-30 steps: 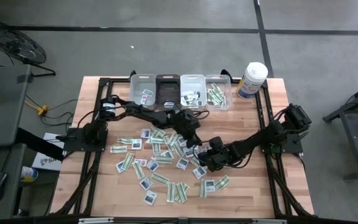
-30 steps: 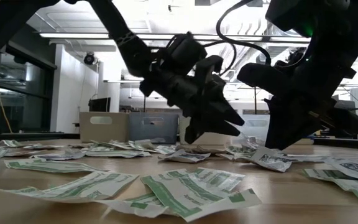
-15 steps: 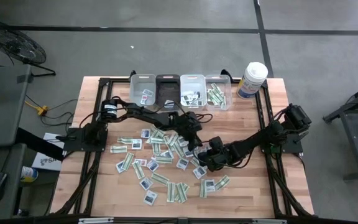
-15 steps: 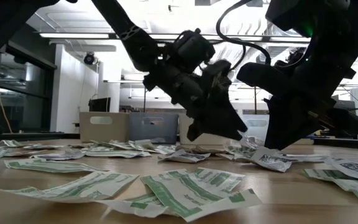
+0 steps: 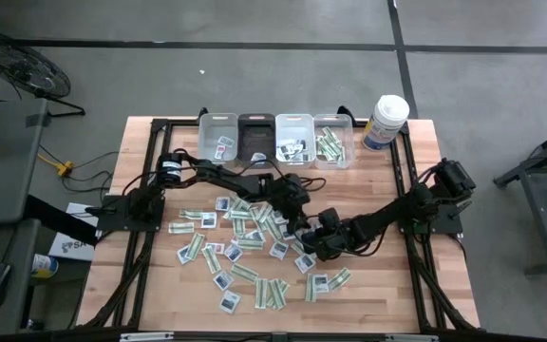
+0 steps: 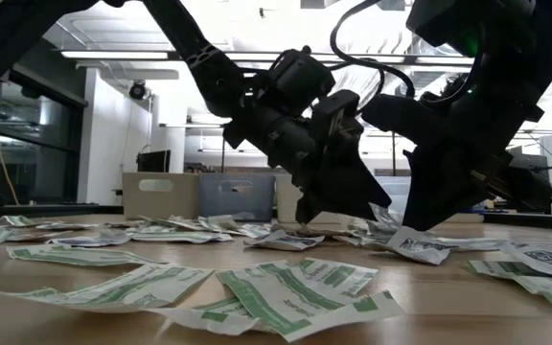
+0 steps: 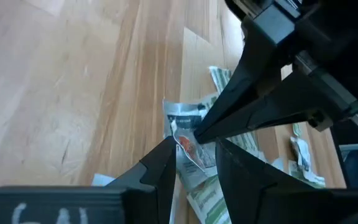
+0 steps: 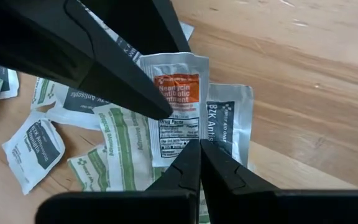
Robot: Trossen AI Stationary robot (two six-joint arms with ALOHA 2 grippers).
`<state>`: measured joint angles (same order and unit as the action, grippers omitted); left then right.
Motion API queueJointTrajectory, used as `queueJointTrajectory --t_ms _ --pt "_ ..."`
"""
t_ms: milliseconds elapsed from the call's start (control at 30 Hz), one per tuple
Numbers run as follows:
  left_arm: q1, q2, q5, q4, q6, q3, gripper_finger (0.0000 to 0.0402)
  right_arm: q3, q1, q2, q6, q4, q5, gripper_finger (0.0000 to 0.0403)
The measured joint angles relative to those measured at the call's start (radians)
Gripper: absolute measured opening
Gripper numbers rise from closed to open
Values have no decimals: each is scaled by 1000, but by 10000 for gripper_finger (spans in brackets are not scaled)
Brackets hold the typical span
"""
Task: Pick & Place First Aid Supplies
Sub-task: Put the orange ointment pack into the gray bin
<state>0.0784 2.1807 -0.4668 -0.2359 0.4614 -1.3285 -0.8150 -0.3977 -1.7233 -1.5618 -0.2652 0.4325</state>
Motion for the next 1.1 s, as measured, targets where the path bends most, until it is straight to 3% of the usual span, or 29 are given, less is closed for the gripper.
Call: queueJointTrajectory --t_ms 533,900,1100 --pt "9 0 -38 7 -13 0 108 0 0 0 1 -2 -1 0" --pt "14 0 -55 7 -36 0 7 -1 0 0 18 -1 -5 0" --pt "13 0 -55 7 -49 0 2 -1 0 0 18 0 -5 0"
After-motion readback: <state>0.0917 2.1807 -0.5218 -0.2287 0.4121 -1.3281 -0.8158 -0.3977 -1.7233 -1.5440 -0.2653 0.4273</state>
